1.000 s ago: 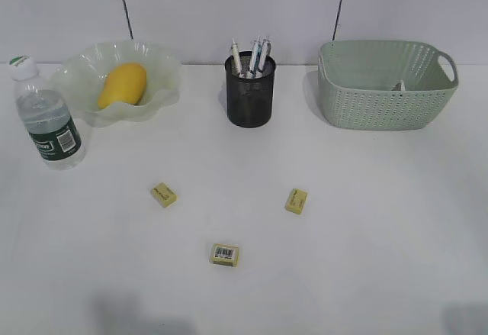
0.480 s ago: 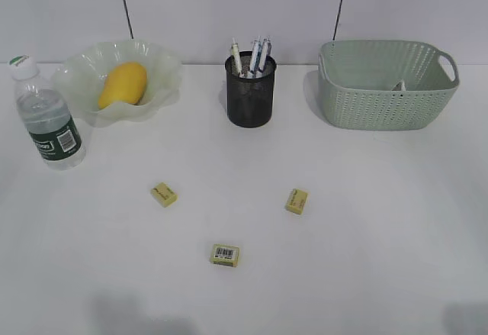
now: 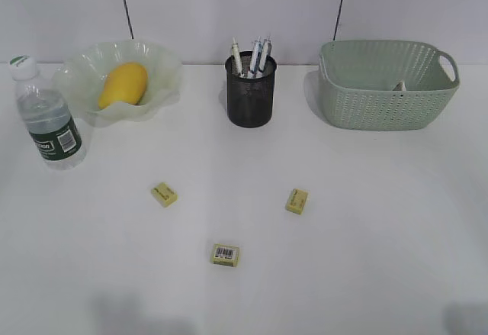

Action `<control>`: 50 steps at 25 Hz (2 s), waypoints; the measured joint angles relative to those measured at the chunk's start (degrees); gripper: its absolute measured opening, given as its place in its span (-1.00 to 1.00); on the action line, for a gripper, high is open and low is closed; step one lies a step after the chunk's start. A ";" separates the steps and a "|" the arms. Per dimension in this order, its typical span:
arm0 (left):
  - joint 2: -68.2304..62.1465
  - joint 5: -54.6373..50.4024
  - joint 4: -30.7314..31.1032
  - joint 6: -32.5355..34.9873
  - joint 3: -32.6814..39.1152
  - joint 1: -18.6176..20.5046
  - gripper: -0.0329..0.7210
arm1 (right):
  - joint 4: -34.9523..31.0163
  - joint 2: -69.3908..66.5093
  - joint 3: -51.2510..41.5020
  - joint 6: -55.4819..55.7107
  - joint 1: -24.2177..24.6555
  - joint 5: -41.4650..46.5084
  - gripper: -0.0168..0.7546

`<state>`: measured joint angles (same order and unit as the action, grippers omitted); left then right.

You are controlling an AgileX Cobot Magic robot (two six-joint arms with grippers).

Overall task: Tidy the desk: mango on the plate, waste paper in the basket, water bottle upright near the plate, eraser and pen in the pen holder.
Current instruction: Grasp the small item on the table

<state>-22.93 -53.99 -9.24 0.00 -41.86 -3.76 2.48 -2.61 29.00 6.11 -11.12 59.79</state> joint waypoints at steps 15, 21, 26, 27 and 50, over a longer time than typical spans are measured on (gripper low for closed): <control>-24.27 -1.31 -16.83 13.82 -11.90 -0.94 0.08 | 0.00 0.00 0.00 0.00 0.00 0.00 0.33; -28.44 -1.09 -17.48 14.48 -11.97 -6.62 0.32 | -0.06 0.00 0.00 0.05 0.00 0.00 0.34; -31.84 0.86 -15.26 14.33 -11.97 -13.15 0.32 | -0.11 0.00 0.00 0.05 0.00 0.00 0.34; -32.58 1.32 -14.81 14.26 -11.97 -14.52 0.32 | -0.11 0.00 0.00 0.05 0.00 0.00 0.34; -60.23 7.20 0.77 11.37 -15.80 -25.96 0.39 | -0.11 0.00 0.00 0.12 0.00 0.00 0.34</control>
<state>-83.16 -46.79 -8.47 11.37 -57.66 -29.72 2.36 -2.61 29.00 6.23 -11.12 59.79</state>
